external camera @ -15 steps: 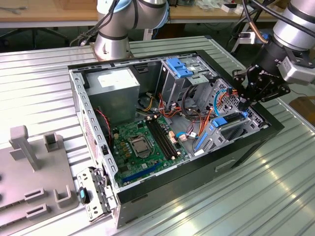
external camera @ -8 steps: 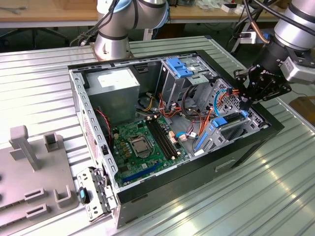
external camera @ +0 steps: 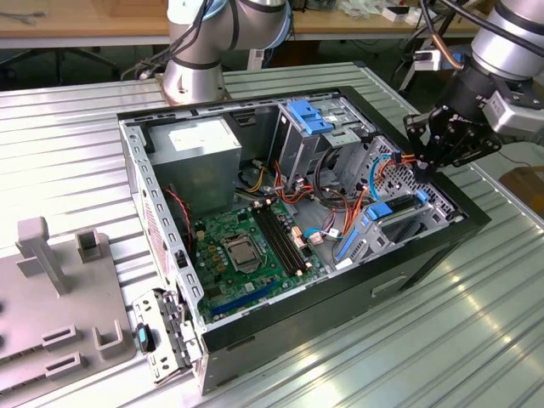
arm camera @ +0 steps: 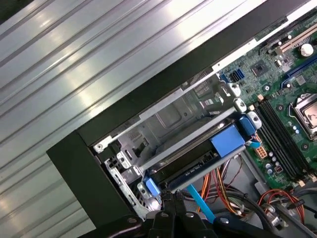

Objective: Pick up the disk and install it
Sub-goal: 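Insert the first disk wire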

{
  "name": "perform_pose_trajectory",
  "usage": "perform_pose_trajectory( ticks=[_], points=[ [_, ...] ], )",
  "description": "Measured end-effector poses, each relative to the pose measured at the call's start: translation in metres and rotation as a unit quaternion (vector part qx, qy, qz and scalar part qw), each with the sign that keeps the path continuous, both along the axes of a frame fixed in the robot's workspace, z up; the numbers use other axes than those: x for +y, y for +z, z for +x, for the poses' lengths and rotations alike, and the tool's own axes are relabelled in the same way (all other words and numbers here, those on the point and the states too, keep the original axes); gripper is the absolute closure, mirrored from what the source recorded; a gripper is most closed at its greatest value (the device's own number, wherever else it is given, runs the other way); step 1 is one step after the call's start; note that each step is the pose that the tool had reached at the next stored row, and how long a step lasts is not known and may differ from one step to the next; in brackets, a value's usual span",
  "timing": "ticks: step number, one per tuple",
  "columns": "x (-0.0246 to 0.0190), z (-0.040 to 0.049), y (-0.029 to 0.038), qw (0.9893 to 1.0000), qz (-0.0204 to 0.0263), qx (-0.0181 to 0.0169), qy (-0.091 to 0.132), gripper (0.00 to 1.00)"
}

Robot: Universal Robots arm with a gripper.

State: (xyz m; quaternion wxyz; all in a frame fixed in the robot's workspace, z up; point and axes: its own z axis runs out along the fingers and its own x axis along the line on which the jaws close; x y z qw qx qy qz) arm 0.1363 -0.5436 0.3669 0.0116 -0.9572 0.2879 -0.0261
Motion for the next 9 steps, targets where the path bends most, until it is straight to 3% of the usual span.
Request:
perform_pose_trajectory(
  ticks=[2, 5, 9],
  points=[
    [0.0068, 0.0008, -0.0001, 1.0, 0.0001, -0.0004, 0.003, 0.89],
    [0.0081, 0.0009, -0.0003, 0.9993, 0.0001, -0.0005, 0.036, 0.89],
    [0.0097, 0.0016, -0.0003, 0.9983, 0.0, -0.0021, 0.059, 0.89]
  ],
)
